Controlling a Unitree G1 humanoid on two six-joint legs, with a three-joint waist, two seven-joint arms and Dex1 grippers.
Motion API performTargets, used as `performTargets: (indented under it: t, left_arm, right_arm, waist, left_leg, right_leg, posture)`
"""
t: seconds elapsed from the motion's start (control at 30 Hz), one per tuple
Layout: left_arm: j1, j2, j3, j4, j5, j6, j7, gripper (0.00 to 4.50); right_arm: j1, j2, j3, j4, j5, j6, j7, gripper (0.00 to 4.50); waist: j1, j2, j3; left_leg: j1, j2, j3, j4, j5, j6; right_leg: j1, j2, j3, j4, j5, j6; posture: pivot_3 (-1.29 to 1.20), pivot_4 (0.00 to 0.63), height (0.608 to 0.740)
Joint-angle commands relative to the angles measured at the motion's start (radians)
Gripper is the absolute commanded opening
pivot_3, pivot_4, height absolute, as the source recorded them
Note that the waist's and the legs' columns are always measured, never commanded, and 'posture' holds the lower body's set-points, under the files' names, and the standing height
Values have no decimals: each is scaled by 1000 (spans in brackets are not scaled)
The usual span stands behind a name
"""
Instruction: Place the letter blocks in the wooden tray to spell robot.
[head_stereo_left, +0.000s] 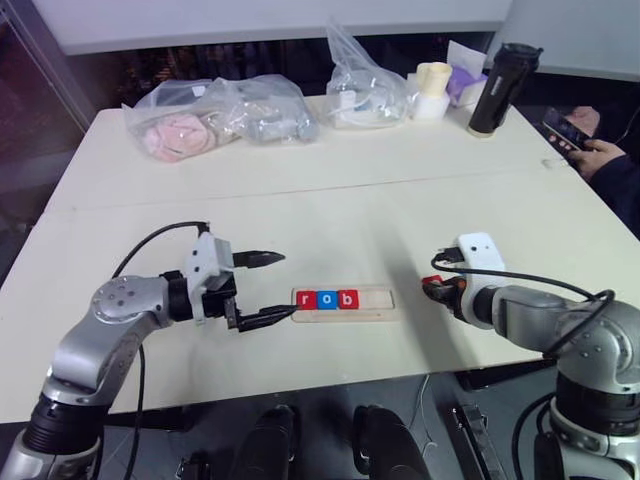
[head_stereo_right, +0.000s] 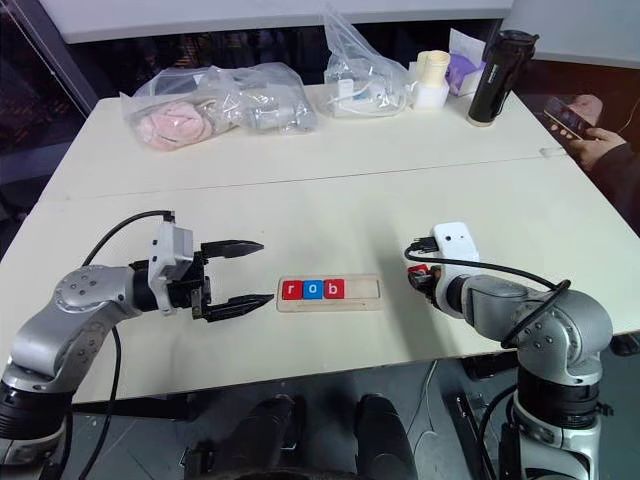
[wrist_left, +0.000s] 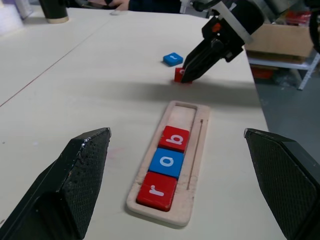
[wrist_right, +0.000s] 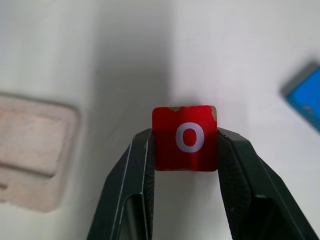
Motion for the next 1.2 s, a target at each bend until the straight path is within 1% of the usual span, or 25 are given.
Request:
performTargets:
  t: [0.03,0.1,0.2,0.27,0.3,0.33,0.4,0.43,0.5,0.53,0.57,0.6,0.63,0.7,0.73,0.77,0.83,0.87,0.93,1.03,1.1,1.2]
  left_arm:
    - [2,5,49,-31,-50,-15,-19,4500]
    - [1,1,67,-35,-87,-5,-24,4500]
    - [-3,3,77,-28,-98,-12,-31,4500]
    - [-4,7,74,-25,-96,-19,-39,4500]
    - [-4,7,73,-24,-95,-20,-40,4500]
    - [-6,7,73,-22,-93,-21,-40,4500]
    - [-9,6,71,-20,-90,-22,-40,4500]
    - [-9,6,71,-20,-90,-21,-40,4500]
    - [-9,6,71,-19,-91,-20,-39,4500]
    - [-12,6,69,-16,-87,-21,-40,4500]
    - [-14,7,67,-12,-83,-24,-43,4500]
    - [-16,7,65,-10,-81,-25,-44,4500]
    - [-19,6,62,-7,-79,-25,-44,4500]
    - [-24,2,57,-4,-76,-28,-44,4500]
    - [-26,-1,57,-3,-77,-26,-42,4500]
    - [-26,-6,60,-5,-84,-22,-34,4500]
    - [-25,-8,62,-7,-88,-20,-32,4500]
    - [-24,-8,62,-8,-88,-21,-33,4500]
    - [-21,-4,61,-16,-89,-21,-36,4500]
    - [-25,-4,63,-11,-87,-22,-36,4500]
    - [-27,-4,64,-8,-85,-24,-36,4500]
    - [-28,-3,65,-14,-86,-21,-31,4500]
  right_arm:
    - [25,-29,-28,-20,161,7,-121,1118]
    - [35,-42,-30,-10,245,7,-186,1118]
    - [30,-55,-31,14,342,7,-275,1118]
    - [24,-65,-30,30,395,7,-323,2183]
    - [22,-73,-29,38,422,7,-344,2521]
    - [20,-85,-25,47,449,3,-364,3025]
    - [4,-137,-5,63,489,3,-356,4083]
    - [-22,-193,25,59,503,4,-297,4441]
    - [-58,-276,70,53,527,6,-206,4441]
    - [-90,-331,98,38,522,7,-118,4441]
    - [-123,-400,136,-1,470,-9,6,4441]
    - [-133,-493,192,-49,376,-77,167,4441]
    - [-114,-601,261,-86,229,-215,356,4441]
    - [-12,-797,388,-61,-52,-534,725,4441]
    - [42,-864,446,-11,-212,-729,858,4441]
    - [82,-898,493,62,-345,-906,962,4441]
    - [111,-894,554,214,-557,-1216,1091,4441]
    - [103,-876,577,287,-626,-1313,1145,4441]
    - [76,-827,595,407,-694,-1463,1258,4441]
    - [15,-725,585,523,-720,-1555,1360,4441]
    - [-21,-669,579,559,-734,-1571,1408,4441]
    - [-56,-617,577,591,-769,-1581,1462,4441]
  waist:
    - [1,0,0]
    - [0,0,0]
    - [0,0,0]
    - [0,0,0]
    - [0,0,0]
    - [0,0,0]
    - [0,0,0]
    - [0,0,0]
    - [0,1,0]
    - [-1,1,0]
    - [-1,0,0]
    - [-1,1,1]
    - [1,3,1]
    - [7,2,1]
    - [10,2,1]
    - [11,0,1]
    - [10,-1,1]
    - [7,0,1]
    - [0,0,1]
    - [-6,0,2]
    - [-3,0,2]
    - [1,0,2]
  left_leg:
    - [0,0,0,0,0,0]
    - [-1,0,0,0,0,1]
    - [-1,0,0,0,0,1]
    - [-1,0,0,0,0,1]
    - [-1,0,0,0,0,1]
    - [-1,0,0,0,0,1]
    - [-2,0,0,0,0,1]
    - [-2,0,0,0,-1,1]
    - [-2,0,0,0,-1,2]
    - [-2,0,1,1,-1,3]
    - [-2,0,1,1,-2,3]
    - [-2,1,1,1,-2,4]
    - [-2,0,1,0,-2,5]
    - [-3,0,1,0,-3,6]
    - [-3,0,1,0,-4,7]
    - [-3,0,2,0,-5,8]
    - [-3,-1,6,1,-6,9]
    - [-3,-1,8,1,-6,9]
    - [-3,-2,11,3,-6,9]
    - [-1,0,10,3,-6,9]
    - [-1,1,10,2,-6,9]
    - [0,2,9,2,-6,9]
  right_leg:
    - [0,0,0,-1,0,0]
    - [0,0,0,-2,0,0]
    - [0,0,0,-2,0,0]
    - [0,0,0,-3,0,0]
    - [0,0,0,-3,0,0]
    - [0,0,0,-3,0,0]
    - [0,0,0,-4,0,0]
    - [0,0,0,-4,0,0]
    - [1,1,-1,-6,0,0]
    - [1,1,-1,-7,0,0]
    - [2,1,-1,-7,0,0]
    - [2,1,-2,-8,0,0]
    - [1,2,-2,-8,0,0]
    - [2,2,-3,-10,-3,5]
    - [3,2,-4,-12,-4,7]
    - [3,2,-4,-13,-4,7]
    - [3,0,-2,-14,-3,9]
    - [3,0,0,-14,-2,10]
    - [2,-2,4,-14,1,9]
    - [2,-1,4,-13,2,7]
    - [2,-1,4,-12,3,5]
    - [2,0,4,-11,4,4]
  posture:
    - [0,150,740]
    - [0,150,740]
    - [0,150,740]
    - [0,150,740]
    - [0,150,740]
    - [0,150,740]
    - [0,150,740]
    - [0,150,740]
    - [0,150,740]
    - [0,150,740]
    - [0,150,740]
    - [0,150,740]
    - [0,150,740]
    - [0,150,740]
    - [0,150,740]
    - [0,150,740]
    - [0,150,740]
    - [0,150,740]
    - [0,150,740]
    - [0,150,740]
    - [0,150,740]
    - [0,150,740]
